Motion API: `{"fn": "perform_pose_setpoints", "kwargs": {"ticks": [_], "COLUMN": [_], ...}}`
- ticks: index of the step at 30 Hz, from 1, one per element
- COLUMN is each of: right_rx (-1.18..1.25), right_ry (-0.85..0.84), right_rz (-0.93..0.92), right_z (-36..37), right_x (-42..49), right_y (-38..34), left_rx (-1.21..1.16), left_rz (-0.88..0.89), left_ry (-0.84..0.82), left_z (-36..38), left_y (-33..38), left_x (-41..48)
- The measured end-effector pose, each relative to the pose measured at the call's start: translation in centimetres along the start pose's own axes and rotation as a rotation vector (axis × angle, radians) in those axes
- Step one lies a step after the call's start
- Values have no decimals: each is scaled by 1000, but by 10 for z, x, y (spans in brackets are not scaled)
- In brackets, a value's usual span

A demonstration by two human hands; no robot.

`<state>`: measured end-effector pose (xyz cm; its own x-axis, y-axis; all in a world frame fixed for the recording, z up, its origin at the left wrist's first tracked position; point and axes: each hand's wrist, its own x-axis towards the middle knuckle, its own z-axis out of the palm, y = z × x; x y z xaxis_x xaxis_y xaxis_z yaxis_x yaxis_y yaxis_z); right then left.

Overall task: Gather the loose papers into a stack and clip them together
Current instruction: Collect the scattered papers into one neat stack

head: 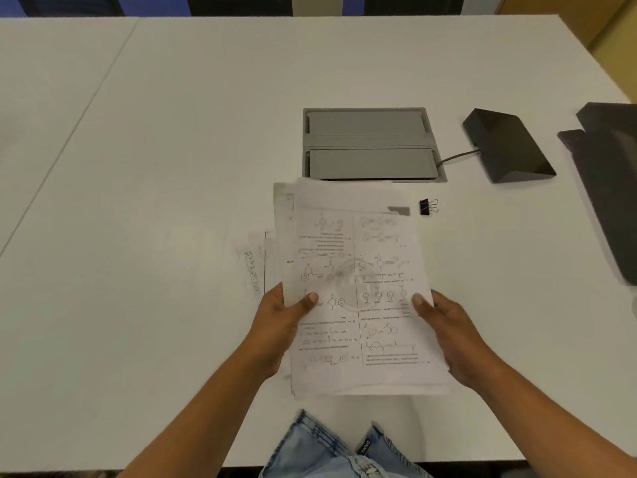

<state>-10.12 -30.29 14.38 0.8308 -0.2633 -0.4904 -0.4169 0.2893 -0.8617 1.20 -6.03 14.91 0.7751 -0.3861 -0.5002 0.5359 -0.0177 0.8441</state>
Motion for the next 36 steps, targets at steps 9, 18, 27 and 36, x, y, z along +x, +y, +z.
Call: {"fn": "perform_pose_setpoints", "kwargs": {"ticks": [9, 18, 27, 36], "right_rx": [-137, -247, -302, -406], "right_ry": [160, 85, 33, 17], "right_rz": [-376, -406, -357, -194], "right_z": [19, 23, 4, 2], "right_x": [24, 36, 37, 47], "right_y": [-38, -30, -17, 19], "left_rx": [253, 210, 144, 288], "left_rz": [417, 413, 365, 194], "left_ry": [107, 146, 56, 51], "left_z": [22, 21, 18, 27], "left_y": [20, 4, 8, -36], "left_x": [21, 41, 46, 56]}}
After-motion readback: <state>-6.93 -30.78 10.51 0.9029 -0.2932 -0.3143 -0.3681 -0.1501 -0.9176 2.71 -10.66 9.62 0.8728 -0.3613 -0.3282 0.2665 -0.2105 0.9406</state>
